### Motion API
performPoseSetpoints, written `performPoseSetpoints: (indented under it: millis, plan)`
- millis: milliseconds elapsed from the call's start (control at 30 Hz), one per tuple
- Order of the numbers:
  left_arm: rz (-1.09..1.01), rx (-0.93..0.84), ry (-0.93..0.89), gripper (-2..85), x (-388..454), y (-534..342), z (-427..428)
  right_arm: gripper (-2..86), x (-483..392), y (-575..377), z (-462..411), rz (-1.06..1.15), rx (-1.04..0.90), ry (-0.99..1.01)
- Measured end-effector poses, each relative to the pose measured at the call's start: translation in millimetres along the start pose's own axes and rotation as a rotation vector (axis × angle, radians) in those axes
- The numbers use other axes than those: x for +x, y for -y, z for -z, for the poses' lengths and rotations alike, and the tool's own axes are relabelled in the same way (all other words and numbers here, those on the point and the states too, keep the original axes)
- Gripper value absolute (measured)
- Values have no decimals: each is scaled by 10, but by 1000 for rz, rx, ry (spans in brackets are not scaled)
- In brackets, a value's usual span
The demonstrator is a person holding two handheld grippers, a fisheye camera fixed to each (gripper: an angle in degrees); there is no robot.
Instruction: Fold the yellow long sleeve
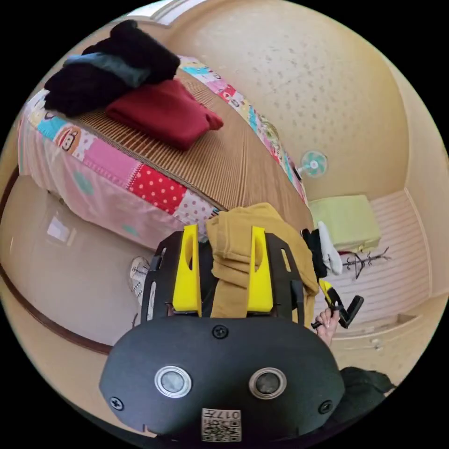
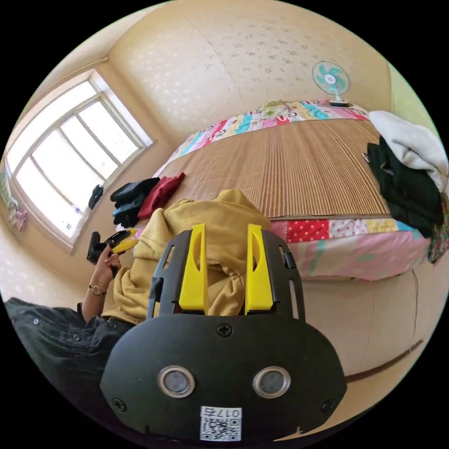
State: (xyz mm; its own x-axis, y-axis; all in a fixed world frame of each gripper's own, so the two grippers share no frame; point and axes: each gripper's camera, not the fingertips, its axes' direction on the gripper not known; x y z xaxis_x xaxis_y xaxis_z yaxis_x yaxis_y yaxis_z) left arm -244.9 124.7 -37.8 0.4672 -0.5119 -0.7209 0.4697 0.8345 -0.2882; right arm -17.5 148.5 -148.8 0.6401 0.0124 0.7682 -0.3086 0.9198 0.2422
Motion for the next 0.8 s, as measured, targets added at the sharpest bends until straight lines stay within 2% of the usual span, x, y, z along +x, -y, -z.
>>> performPoseSetpoints:
  millis: [33,100,167,267,333,400,467,533,600,667,733,800]
  plan:
    - [42,-81,-150,141,-102,35,-209,123,90,36,-50,-36,-4,32]
    - [64,-172,-320,125,-147,0,-455,116,268,182,-362,-52,-91,273]
    - [42,-178,-309,99,-112,-62,-468,94,216,294,-723,-15,-264,294]
    - [-31,-156,-319,74,25,-133,-206,57,134,414,-553,25,-178,213]
    - [-155,-55,-411,62,194,-232,157,44,93,461,-322,33,-70,154]
    - [-249,-8,-422,60,319,-311,380,39,78,527,-194,40,-17,113]
    - [-269,-23,-325,60,356,-369,430,40,108,578,-310,37,-69,109]
    - [-179,-114,-76,69,197,-412,271,47,184,595,-469,21,-137,90]
    - [-165,-144,-5,79,84,-509,233,72,321,542,-318,-6,-122,122]
    - [-236,-158,-45,105,87,-660,315,102,399,483,20,12,-88,182]
    - [-384,-219,-183,123,161,-889,487,120,443,421,366,83,-114,281]
    - [-509,-315,-321,125,242,-1076,608,130,428,289,677,259,-286,463]
